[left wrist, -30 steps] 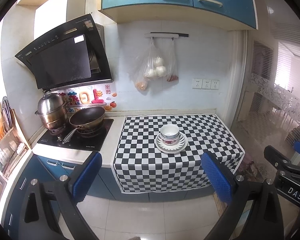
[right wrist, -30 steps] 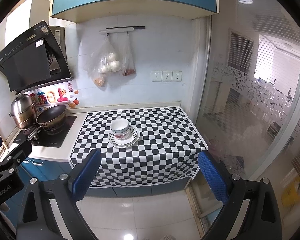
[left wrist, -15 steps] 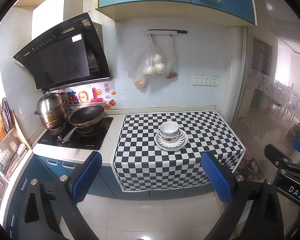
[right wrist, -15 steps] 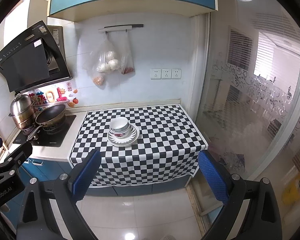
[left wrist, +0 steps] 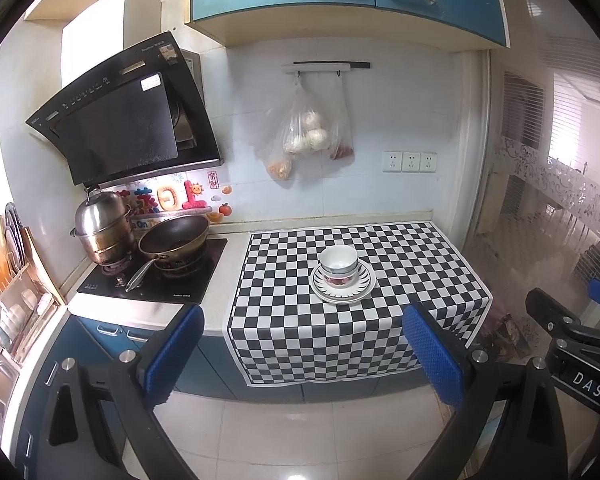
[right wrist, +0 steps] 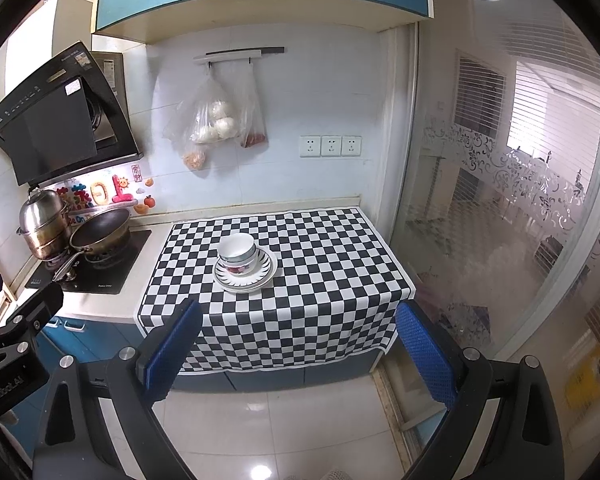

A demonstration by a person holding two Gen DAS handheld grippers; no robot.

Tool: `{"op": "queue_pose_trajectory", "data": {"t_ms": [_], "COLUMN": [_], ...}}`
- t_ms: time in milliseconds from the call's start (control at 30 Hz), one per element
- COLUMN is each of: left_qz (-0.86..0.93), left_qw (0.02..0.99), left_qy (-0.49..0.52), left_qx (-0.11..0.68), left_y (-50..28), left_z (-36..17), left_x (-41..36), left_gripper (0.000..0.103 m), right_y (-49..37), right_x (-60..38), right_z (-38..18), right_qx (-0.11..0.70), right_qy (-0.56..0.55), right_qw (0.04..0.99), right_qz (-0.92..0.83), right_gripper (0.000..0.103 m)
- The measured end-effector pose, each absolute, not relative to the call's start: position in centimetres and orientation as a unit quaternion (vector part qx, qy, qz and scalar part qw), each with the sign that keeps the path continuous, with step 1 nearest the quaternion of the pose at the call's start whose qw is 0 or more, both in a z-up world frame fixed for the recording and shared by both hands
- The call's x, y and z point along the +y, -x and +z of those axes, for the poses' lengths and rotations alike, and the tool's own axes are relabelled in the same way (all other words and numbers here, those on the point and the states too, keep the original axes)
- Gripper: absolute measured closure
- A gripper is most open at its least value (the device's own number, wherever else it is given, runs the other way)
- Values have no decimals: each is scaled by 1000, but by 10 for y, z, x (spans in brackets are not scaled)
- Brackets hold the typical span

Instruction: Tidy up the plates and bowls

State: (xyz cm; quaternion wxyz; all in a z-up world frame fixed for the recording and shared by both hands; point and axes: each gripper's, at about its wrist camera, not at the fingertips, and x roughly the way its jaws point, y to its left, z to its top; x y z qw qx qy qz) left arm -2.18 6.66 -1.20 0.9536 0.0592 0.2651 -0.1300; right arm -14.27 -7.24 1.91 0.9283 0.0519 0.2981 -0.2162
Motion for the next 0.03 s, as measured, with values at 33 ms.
{"op": "queue_pose_trajectory", "data": {"t_ms": [33], "left_qz": [-129], "left_qw": [954], "left_qy": [-59], "left_qx": [264], "left_y": [22], "left_z": [-12], "left_x": [67], "left_gripper": [1], "right_y": [143], "right_x": [-72], "right_z": [19], "right_qx": [298], "right_qy": [-52], "right_qw": [928], "right_qz": [-216], "right_gripper": [4]}}
